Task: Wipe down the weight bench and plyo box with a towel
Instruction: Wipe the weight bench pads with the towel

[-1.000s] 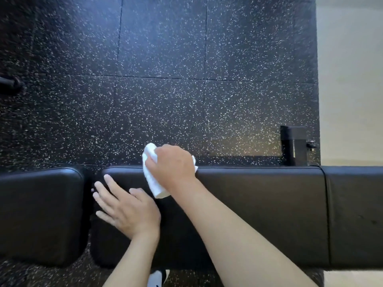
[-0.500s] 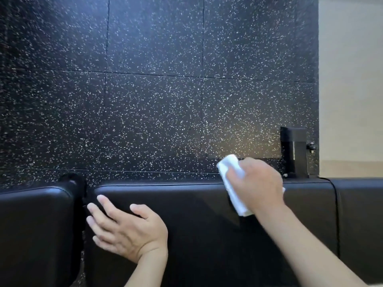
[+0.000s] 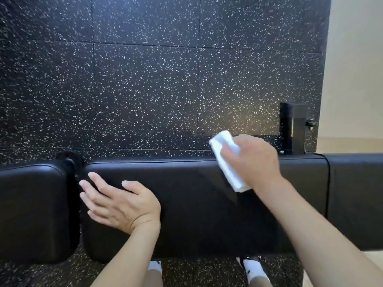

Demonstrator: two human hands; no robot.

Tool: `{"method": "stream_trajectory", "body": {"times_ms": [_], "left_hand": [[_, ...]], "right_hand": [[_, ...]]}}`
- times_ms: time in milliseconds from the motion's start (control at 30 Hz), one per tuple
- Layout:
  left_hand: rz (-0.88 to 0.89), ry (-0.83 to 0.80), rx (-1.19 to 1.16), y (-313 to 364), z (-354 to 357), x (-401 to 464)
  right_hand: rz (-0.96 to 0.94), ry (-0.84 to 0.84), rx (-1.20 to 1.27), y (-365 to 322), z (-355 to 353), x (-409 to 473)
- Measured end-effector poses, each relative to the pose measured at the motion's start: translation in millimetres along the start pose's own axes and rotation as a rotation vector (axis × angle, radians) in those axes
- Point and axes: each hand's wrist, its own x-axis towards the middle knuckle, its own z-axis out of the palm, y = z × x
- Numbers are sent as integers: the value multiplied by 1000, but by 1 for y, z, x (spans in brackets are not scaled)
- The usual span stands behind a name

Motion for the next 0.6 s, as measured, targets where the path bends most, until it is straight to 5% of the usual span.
{"method": "stream_trajectory", "body": {"times_ms": [100,200,467,600], "left_hand": [[5,-9,-14,1,0,-1],[4,-5,-9,-1,1,1],[-10,-1,-2,2,4,-1],[7,13,-18,4,3,0]], "right_hand": [[252,55,-68,79,-35,-4],[211,105,-94,83,-29,0],[-367,192,-21,-136,65,7],[-470,119,15,-162,74,12]]}}
